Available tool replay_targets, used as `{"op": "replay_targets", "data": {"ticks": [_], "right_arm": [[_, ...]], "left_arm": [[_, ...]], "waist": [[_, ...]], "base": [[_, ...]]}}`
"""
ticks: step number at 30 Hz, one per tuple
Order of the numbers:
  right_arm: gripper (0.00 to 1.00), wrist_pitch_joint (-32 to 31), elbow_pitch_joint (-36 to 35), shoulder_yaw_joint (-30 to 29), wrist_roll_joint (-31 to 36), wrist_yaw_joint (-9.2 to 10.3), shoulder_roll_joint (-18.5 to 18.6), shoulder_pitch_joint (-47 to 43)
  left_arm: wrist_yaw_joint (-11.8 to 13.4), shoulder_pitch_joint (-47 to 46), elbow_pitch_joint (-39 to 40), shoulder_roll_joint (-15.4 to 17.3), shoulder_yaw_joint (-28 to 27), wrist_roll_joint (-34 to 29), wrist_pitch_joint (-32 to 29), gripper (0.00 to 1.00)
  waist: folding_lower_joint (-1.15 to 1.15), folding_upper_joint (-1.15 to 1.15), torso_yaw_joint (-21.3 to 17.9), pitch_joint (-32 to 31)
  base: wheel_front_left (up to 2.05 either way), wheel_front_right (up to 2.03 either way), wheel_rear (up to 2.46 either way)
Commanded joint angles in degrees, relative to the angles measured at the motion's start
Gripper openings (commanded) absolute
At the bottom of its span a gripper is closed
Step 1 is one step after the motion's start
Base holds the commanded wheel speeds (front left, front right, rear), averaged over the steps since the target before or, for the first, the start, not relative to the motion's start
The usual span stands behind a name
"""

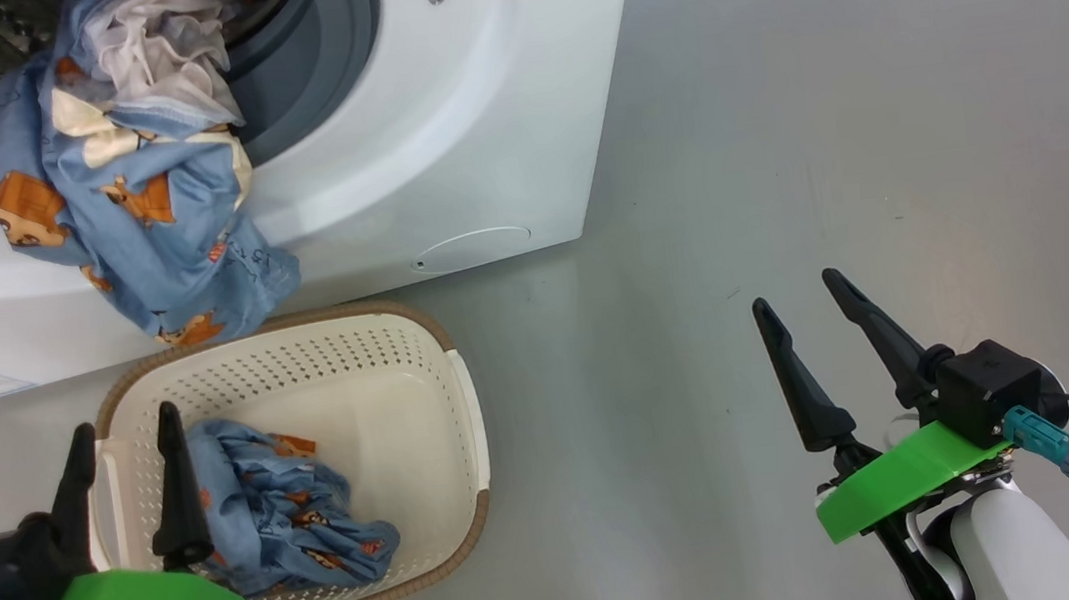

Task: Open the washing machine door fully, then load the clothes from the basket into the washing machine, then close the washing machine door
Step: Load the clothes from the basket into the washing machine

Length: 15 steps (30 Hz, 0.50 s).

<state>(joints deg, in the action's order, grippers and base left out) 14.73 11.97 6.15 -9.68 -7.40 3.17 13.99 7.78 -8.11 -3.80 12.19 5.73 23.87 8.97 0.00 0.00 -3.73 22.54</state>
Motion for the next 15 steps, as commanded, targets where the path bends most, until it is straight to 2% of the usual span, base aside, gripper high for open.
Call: {"op": "replay_targets", "data": {"ticks": [1,15], "right_arm": [[1.0,0.27,-1.34,0.86,-0.25,-0.09,-0.29,-1.06],[1.0,0.27,-1.81,1.33,-0.49,-0.09,-0.29,-0.85]], "left_arm": [[0.25,0.41,1.48,2.0,-1.91,0.48,-0.24,1.0],[-0.23,-2.18,-1.46,1.32,-1.02,1.7,-0.42,1.0]], "waist": [[0.0,0.0,0.0,0.01],[0.0,0.0,-0.31,1.17]], "base": [[0.0,0.0,0.0],[0.0,0.0,0.0]]}}
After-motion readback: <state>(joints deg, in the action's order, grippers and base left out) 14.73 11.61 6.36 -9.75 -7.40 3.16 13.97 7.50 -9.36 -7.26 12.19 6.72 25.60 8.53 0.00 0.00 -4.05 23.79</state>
